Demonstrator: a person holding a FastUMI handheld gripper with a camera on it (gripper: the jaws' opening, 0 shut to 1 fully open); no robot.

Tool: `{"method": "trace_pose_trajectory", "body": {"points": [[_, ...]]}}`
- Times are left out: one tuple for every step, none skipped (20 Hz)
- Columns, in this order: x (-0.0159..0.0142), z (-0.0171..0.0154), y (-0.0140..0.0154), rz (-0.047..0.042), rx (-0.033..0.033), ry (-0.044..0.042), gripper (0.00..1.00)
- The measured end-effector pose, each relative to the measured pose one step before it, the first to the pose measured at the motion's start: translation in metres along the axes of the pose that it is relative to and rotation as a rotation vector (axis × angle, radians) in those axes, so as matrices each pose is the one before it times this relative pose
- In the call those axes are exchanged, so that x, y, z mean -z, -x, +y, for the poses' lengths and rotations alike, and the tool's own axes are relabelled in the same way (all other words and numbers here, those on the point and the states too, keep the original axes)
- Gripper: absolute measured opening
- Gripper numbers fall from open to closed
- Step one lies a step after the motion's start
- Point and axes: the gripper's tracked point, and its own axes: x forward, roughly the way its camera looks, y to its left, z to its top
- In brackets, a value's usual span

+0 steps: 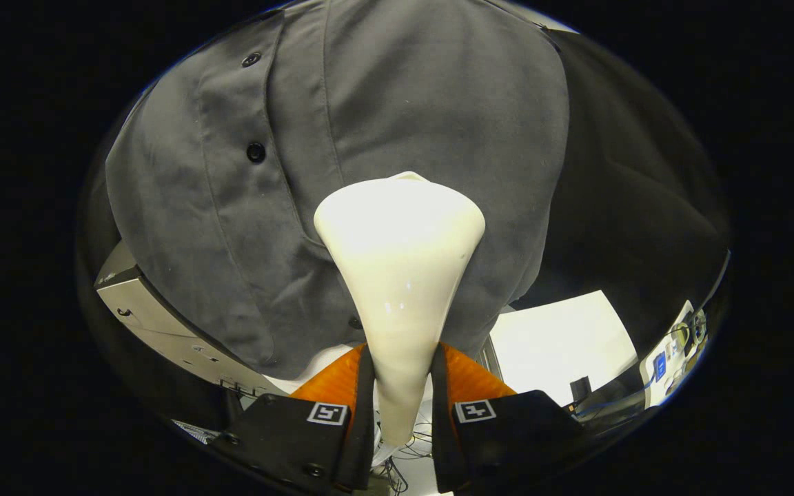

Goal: Iron the clothes twice with a garment steamer, once on the left side and once on the right side.

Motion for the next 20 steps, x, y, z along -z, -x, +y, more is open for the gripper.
{"method": "trace_pose_trajectory", "body": {"points": [[0.00466,-0.00474,-0.00099,0.00494,0.00969,-0.00329,0.43],[0.00476,-0.00628,-0.00134,0.00817,0.00941,-0.00522,0.43],[0.00723,-0.00416,-0.00216,0.01219,0.00633,-0.00571,0.43],[0.00669,-0.00369,-0.00340,0.00975,0.00456,-0.00830,0.43],[0.00993,-0.00283,-0.00395,0.01967,0.00345,-0.00067,0.43],[0.01167,-0.00209,-0.00388,0.01985,0.00302,0.00406,0.42],[0.00769,0.00067,-0.00461,0.02024,0.00312,0.00532,0.43],[0.01049,-0.00116,-0.00614,0.01778,0.00200,0.00332,0.43],[0.01029,-0.00164,-0.00540,0.01640,0.00198,-0.00080,0.43],[0.00964,-0.00244,-0.00570,0.01275,0.00440,-0.00344,0.43],[0.00657,-0.00183,-0.00524,0.01382,0.00422,-0.00378,0.43],[0.00457,-0.00035,-0.00410,0.01071,0.00317,-0.00173,0.43],[0.00471,-0.00183,-0.00295,0.00893,0.00282,-0.00056,0.43],[0.00467,-0.00118,-0.00248,0.00732,0.00213,-0.00067,0.43],[0.00511,-0.00101,-0.00110,0.00550,0.00144,-0.00363,0.43],[0.00284,-0.00042,-0.00023,0.00410,-0.00129,-0.00505,0.43],[0.00282,-0.00016,0.00051,0.00326,-0.00392,-0.00413,0.43],[0.00083,-0.00037,0.00234,0.00548,-0.00224,-0.00276,0.43],[0.00002,-0.00130,0.00328,-0.00129,0.00157,-0.00361,0.43],[-0.00223,-0.00255,0.00457,-0.00673,0.00197,-0.00469,0.43]]}}
